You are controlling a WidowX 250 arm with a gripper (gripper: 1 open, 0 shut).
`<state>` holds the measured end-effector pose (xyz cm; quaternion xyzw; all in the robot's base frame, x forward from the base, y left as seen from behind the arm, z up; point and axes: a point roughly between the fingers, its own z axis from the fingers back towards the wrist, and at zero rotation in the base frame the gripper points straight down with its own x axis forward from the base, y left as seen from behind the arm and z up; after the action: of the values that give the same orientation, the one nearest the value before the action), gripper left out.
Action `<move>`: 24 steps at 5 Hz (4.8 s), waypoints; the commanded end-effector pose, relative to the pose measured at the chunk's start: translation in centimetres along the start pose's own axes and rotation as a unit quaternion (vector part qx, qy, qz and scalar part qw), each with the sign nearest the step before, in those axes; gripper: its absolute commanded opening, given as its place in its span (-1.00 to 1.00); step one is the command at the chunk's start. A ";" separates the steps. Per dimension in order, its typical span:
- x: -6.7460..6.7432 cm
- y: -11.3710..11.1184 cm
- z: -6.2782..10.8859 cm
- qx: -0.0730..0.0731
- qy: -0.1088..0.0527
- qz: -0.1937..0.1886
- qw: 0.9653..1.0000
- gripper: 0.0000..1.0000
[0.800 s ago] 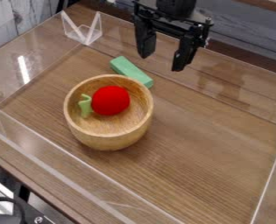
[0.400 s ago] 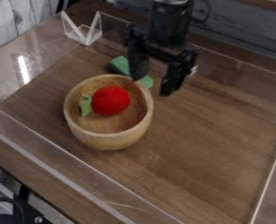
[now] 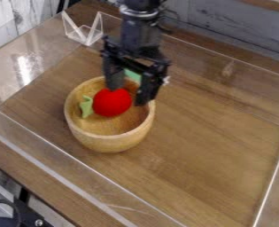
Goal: Move the red object to the right side of the table
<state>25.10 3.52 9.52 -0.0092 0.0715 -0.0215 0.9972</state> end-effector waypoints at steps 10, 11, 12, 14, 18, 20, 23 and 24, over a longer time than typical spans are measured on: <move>1.4 6.1 -3.3 0.001 -0.042 -0.015 0.999 1.00; 1.5 6.2 -3.6 -0.002 -0.045 -0.017 0.999 1.00; 1.6 6.3 -3.7 -0.005 -0.049 -0.018 0.999 1.00; 1.9 6.2 -4.0 -0.010 -0.057 -0.023 0.998 1.00; 2.1 5.7 -3.9 -0.018 -0.066 -0.022 0.997 -1.00; 2.3 4.8 -1.6 -0.019 -0.084 -0.021 0.996 -1.00; 2.2 4.0 -0.8 -0.019 -0.089 -0.028 0.995 -1.00; 2.0 4.2 -1.3 -0.017 -0.086 -0.030 0.996 -1.00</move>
<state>26.68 7.34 6.47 -0.0394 0.0100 -0.0487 0.9980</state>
